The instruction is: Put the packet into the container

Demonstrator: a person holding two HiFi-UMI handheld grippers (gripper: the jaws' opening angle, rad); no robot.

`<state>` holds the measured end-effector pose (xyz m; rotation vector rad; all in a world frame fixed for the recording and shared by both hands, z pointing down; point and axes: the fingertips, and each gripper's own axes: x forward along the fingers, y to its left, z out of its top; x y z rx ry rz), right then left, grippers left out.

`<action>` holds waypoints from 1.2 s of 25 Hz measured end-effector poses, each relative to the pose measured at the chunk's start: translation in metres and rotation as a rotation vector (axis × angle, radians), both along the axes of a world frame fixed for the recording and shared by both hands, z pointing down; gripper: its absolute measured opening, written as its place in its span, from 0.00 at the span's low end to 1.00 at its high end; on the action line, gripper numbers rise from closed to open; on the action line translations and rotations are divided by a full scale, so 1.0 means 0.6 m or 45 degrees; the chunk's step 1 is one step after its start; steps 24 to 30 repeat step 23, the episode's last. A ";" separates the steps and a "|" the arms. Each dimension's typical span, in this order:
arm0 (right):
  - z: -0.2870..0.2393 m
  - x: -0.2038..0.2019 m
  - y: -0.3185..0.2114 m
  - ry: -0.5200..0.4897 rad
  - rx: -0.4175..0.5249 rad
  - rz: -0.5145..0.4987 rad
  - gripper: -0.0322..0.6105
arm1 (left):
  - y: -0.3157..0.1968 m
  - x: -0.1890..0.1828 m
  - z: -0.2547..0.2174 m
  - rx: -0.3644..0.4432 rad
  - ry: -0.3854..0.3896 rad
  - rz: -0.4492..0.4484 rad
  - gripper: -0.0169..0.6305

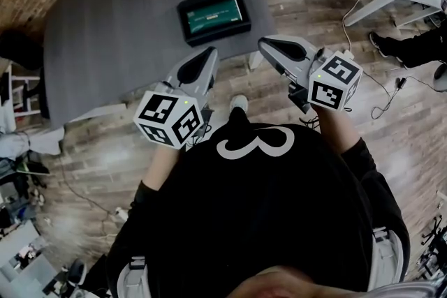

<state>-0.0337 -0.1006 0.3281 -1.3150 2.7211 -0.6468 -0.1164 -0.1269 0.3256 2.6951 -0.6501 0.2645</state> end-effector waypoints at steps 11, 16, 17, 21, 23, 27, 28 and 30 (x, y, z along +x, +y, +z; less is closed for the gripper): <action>0.007 -0.005 0.007 0.003 -0.002 0.003 0.05 | 0.005 -0.004 0.009 -0.012 0.011 -0.008 0.05; 0.001 -0.002 0.011 0.016 0.003 0.002 0.05 | 0.005 -0.003 0.004 -0.016 0.033 -0.027 0.05; 0.001 -0.001 0.012 0.015 0.007 0.002 0.05 | 0.006 -0.003 0.003 -0.018 0.036 -0.029 0.05; -0.004 0.003 0.016 0.009 0.022 0.000 0.05 | 0.010 0.001 -0.002 -0.008 0.034 -0.032 0.05; -0.006 0.005 0.018 0.011 0.024 -0.001 0.05 | 0.013 0.003 -0.005 -0.001 0.032 -0.034 0.05; -0.006 0.005 0.018 0.011 0.024 -0.001 0.05 | 0.013 0.003 -0.005 -0.001 0.032 -0.034 0.05; -0.006 0.005 0.018 0.011 0.024 -0.001 0.05 | 0.013 0.003 -0.005 -0.001 0.032 -0.034 0.05; -0.006 0.005 0.018 0.011 0.024 -0.001 0.05 | 0.013 0.003 -0.005 -0.001 0.032 -0.034 0.05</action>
